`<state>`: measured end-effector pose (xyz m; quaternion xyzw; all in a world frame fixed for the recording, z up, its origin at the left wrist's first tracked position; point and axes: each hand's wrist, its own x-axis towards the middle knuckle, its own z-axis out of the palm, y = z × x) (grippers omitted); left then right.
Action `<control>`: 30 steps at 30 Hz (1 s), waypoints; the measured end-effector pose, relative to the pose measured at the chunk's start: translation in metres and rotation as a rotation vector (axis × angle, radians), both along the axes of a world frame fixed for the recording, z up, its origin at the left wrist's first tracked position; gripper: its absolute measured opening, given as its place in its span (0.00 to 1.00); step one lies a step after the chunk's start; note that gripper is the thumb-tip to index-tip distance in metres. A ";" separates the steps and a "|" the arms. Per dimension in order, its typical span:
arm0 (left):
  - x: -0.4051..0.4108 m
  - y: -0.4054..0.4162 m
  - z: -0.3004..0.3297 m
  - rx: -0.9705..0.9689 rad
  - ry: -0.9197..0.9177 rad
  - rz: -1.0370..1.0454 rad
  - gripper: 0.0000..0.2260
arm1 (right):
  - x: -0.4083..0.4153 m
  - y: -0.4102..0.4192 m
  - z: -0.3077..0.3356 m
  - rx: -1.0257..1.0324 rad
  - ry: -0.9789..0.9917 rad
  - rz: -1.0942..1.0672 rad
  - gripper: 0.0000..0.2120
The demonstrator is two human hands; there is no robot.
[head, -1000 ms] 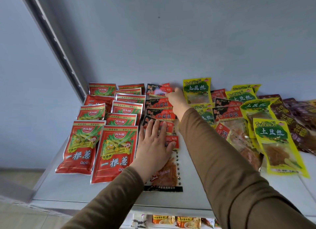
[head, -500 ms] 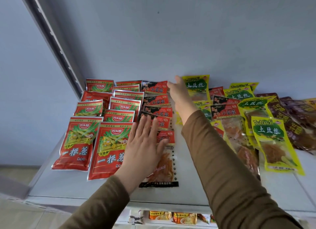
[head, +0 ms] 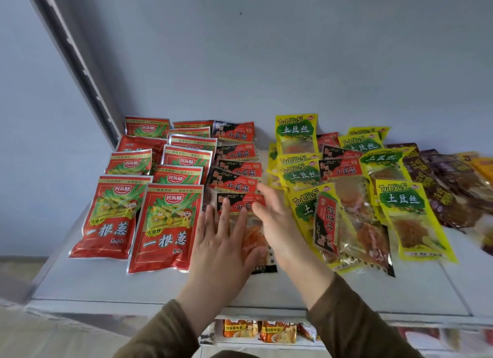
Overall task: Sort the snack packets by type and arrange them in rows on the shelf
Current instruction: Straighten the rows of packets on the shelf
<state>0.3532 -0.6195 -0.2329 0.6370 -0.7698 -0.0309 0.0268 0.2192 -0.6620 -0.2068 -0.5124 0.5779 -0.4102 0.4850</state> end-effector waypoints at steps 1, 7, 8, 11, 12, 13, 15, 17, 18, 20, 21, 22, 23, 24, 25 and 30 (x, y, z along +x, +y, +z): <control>-0.004 -0.002 0.000 0.019 0.037 0.006 0.39 | -0.002 0.001 -0.003 -0.013 0.043 0.000 0.21; -0.022 -0.010 0.007 0.059 0.345 0.004 0.36 | -0.007 -0.003 0.000 -0.110 0.092 -0.016 0.21; -0.020 -0.008 0.007 0.038 0.416 0.008 0.36 | -0.009 -0.002 -0.001 -0.110 0.105 0.010 0.21; -0.006 -0.003 0.007 -0.036 0.483 0.020 0.36 | -0.016 0.003 -0.006 -0.130 0.196 0.083 0.21; -0.003 -0.001 0.006 -0.024 0.477 0.030 0.36 | -0.018 0.004 -0.008 -0.121 0.201 0.092 0.20; -0.001 0.000 0.005 0.018 0.487 0.048 0.36 | -0.019 0.006 -0.010 -0.096 0.185 0.098 0.20; -0.001 0.000 0.003 0.088 0.532 0.078 0.36 | -0.018 0.009 -0.012 -0.043 0.143 0.111 0.19; -0.002 0.001 0.003 0.078 0.590 0.088 0.35 | -0.014 0.013 -0.011 -0.037 0.146 0.124 0.19; -0.002 0.001 0.003 0.068 0.618 0.092 0.35 | -0.012 0.015 -0.012 -0.047 0.161 0.129 0.19; 0.001 0.000 0.004 0.045 0.631 0.098 0.34 | -0.011 0.016 -0.013 -0.090 0.195 0.122 0.20; 0.003 0.000 0.004 0.015 0.598 0.091 0.33 | -0.012 0.016 -0.013 -0.102 0.197 0.113 0.20; 0.003 0.001 0.004 -0.033 0.543 0.069 0.33 | -0.013 0.015 -0.012 -0.102 0.177 0.102 0.20; 0.002 0.003 0.004 -0.088 0.482 0.034 0.32 | -0.014 0.013 -0.010 -0.091 0.133 0.082 0.21; -0.001 0.005 0.005 -0.127 0.427 -0.003 0.32 | -0.015 0.009 -0.007 -0.072 0.073 0.054 0.22; -0.006 0.007 0.005 -0.135 0.374 -0.029 0.32 | -0.016 0.003 -0.004 -0.043 0.008 0.022 0.23; -0.027 0.006 -0.006 -0.042 0.074 -0.088 0.38 | -0.010 -0.026 0.010 0.077 -0.114 -0.034 0.27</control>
